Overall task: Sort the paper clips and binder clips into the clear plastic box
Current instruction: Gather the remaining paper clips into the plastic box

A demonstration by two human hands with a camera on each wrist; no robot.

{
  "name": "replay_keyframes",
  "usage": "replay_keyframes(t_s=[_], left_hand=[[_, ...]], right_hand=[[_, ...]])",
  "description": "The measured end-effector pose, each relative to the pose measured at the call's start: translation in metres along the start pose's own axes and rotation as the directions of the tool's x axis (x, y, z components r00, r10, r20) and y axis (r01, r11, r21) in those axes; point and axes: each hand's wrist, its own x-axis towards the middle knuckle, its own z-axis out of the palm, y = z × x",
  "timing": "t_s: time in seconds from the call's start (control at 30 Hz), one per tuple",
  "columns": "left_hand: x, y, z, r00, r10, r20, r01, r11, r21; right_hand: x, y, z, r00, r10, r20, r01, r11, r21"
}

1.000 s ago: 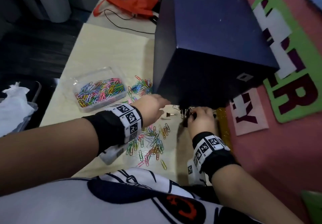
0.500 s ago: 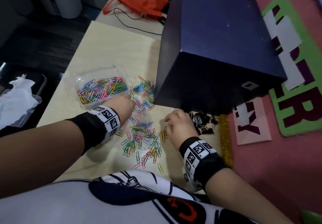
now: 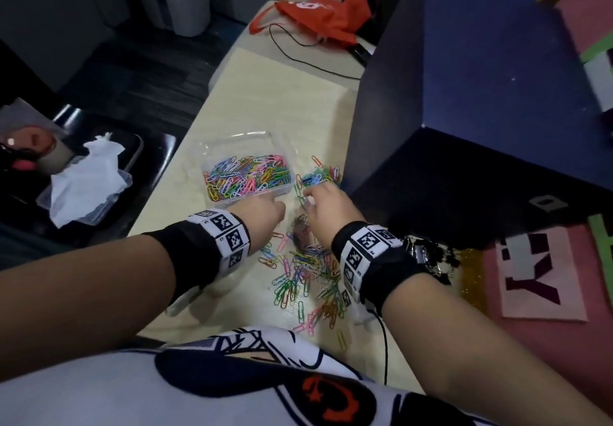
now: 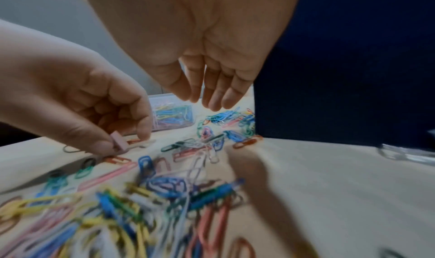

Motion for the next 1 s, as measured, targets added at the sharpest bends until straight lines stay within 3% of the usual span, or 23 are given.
replay_keyframes(t_s=[0.13, 0.23, 0.43, 0.63, 0.77, 0.9, 1.0], left_hand=[[-0.006, -0.007, -0.001, 0.999, 0.02, 0.031, -0.022, 0.997, 0.068], [-0.007, -0.014, -0.002, 1.0, 0.013, -0.003, -0.013, 0.999, -0.029], [-0.006, -0.026, -0.008, 0.998, -0.021, -0.062, 0.008, 0.978, -0.21], [-0.011, -0.023, -0.009, 0.992, 0.054, -0.114, -0.08, 0.969, -0.233], [-0.013, -0.022, -0.008, 0.985, 0.141, -0.099, -0.158, 0.969, -0.189], [-0.015, -0.025, -0.008, 0.986, 0.137, -0.092, -0.153, 0.968, -0.197], [-0.018, -0.028, -0.008, 0.992, 0.104, -0.074, -0.118, 0.97, -0.214]], right_hand=[[0.018, -0.012, 0.001, 0.99, 0.068, 0.122, -0.057, 0.994, -0.092], [0.017, -0.015, 0.011, 0.975, 0.128, 0.181, -0.093, 0.977, -0.192], [-0.01, -0.016, 0.028, 0.99, 0.118, 0.082, -0.104, 0.982, -0.159], [-0.015, -0.019, 0.029, 0.967, 0.252, -0.035, -0.254, 0.963, -0.088], [-0.002, -0.018, 0.029, 0.946, 0.322, -0.039, -0.324, 0.938, -0.121], [0.003, -0.015, 0.034, 0.946, 0.32, -0.052, -0.324, 0.933, -0.157], [-0.001, -0.016, 0.036, 0.95, 0.284, -0.131, -0.306, 0.929, -0.207]])
